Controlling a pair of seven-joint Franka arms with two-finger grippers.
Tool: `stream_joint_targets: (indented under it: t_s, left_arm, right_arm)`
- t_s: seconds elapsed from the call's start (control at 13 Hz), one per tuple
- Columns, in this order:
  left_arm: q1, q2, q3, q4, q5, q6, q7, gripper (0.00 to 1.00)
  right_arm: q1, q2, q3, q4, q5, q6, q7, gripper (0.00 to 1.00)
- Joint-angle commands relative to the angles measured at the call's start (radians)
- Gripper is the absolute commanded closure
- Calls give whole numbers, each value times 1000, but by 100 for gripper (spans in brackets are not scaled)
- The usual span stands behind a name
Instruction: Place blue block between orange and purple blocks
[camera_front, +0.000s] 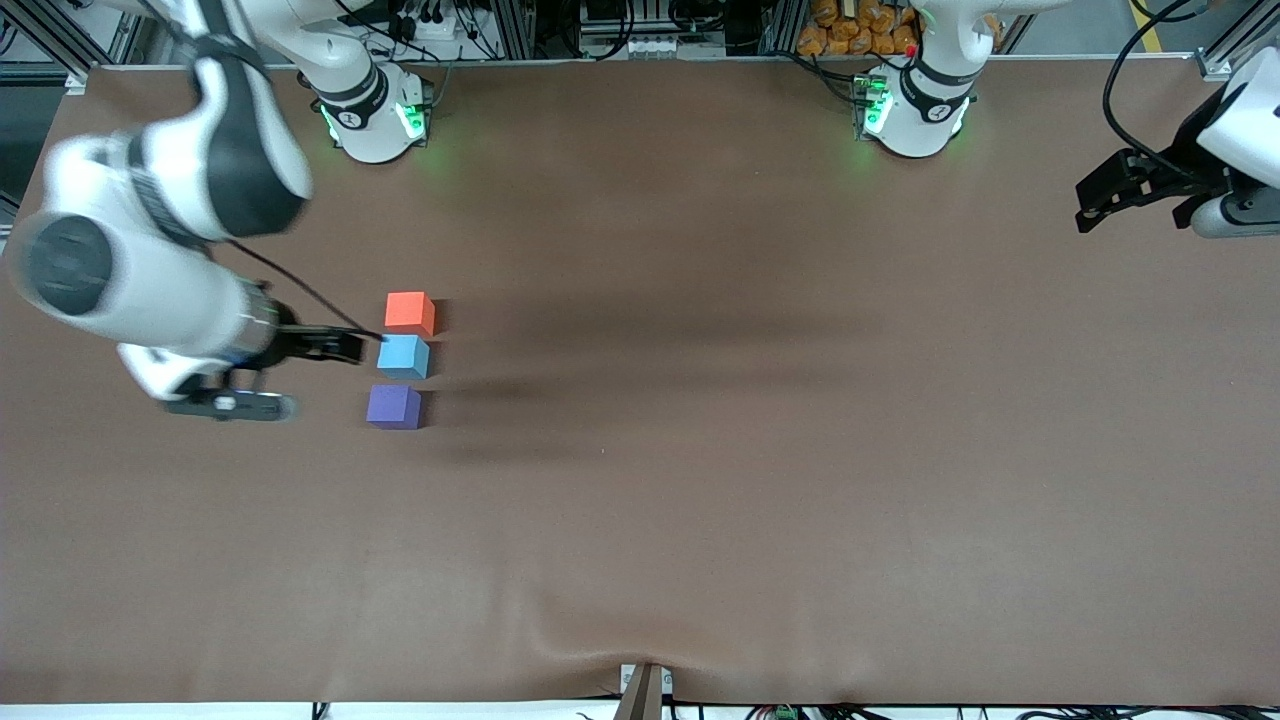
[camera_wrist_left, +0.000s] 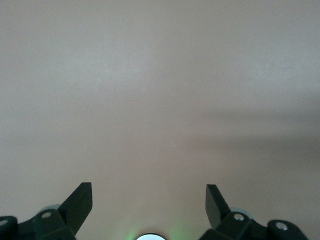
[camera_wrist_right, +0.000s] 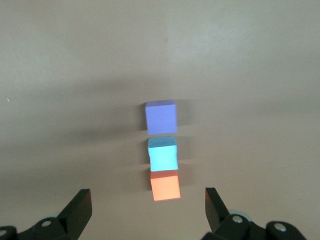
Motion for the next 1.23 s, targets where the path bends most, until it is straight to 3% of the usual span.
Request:
stream_joint_targets:
  t_s: [0.0, 0.31, 0.54, 1.0, 1.15]
  left_arm:
    - [5, -12, -5, 3, 6, -8, -7, 0]
    - [8, -33, -10, -12, -7, -51, -10, 0]
    - [8, -21, -2, -1, -7, -49, 12, 0]
    - [9, -7, -2, 3, -7, -48, 15, 0]
    - [8, -12, -2, 2, -9, -43, 15, 0]
  right_arm:
    - [-38, 25, 8, 181, -18, -129, -7, 0]
    - [-110, -21, -1, 276, -53, -292, -19, 0]
    - [-172, -96, -10, 249, -72, -309, -17, 0]
    - [-209, -289, -12, -56, -75, -131, -20, 0]
    - [-219, -305, -12, -95, -75, -120, -22, 0]
